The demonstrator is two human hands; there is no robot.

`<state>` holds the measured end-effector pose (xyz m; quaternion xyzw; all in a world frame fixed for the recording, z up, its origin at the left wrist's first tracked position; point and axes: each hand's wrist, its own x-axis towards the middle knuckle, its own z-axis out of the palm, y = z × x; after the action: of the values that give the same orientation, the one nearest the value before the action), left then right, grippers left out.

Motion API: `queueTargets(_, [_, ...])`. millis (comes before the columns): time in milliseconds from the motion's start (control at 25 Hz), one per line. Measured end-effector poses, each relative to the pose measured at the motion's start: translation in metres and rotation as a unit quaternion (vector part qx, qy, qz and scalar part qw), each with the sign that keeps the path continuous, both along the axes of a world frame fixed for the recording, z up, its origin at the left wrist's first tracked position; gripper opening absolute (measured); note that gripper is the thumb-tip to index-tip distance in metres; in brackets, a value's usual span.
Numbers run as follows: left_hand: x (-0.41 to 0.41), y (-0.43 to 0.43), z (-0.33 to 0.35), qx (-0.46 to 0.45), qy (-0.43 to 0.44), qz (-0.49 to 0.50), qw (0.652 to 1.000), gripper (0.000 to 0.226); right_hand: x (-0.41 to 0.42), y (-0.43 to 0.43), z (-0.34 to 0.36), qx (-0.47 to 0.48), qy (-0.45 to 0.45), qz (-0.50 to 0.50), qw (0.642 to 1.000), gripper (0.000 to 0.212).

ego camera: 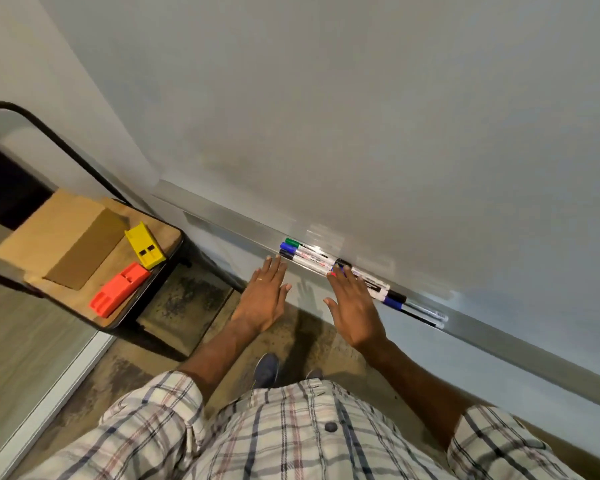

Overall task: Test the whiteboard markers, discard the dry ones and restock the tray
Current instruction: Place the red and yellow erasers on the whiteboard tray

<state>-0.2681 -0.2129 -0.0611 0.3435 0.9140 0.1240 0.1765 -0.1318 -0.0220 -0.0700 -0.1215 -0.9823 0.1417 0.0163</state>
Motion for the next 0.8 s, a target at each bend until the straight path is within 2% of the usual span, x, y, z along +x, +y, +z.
queueTargets(240, [0.01, -0.079, 0.0, 0.04, 0.008, 0.147, 0.988, 0.061, -0.043, -0.049, -0.002, 0.019, -0.051, 0.129, 0.99, 0.057])
queueTargets(480, [0.005, -0.163, -0.002, 0.054, 0.022, 0.263, 0.963, 0.064, -0.093, -0.119, 0.008, -0.047, -0.044, 0.231, 0.971, 0.056])
queueTargets(680, [-0.005, -0.23, -0.007, 0.07, 0.011, 0.341, 0.937, 0.059, -0.139, -0.186, 0.014, -0.055, -0.081, 0.278, 0.955, 0.061])
queueTargets(800, [-0.019, -0.268, -0.01, 0.083, 0.008, 0.368, 0.926, 0.061, -0.164, -0.223, 0.013, -0.074, -0.074, 0.293, 0.95, 0.063])
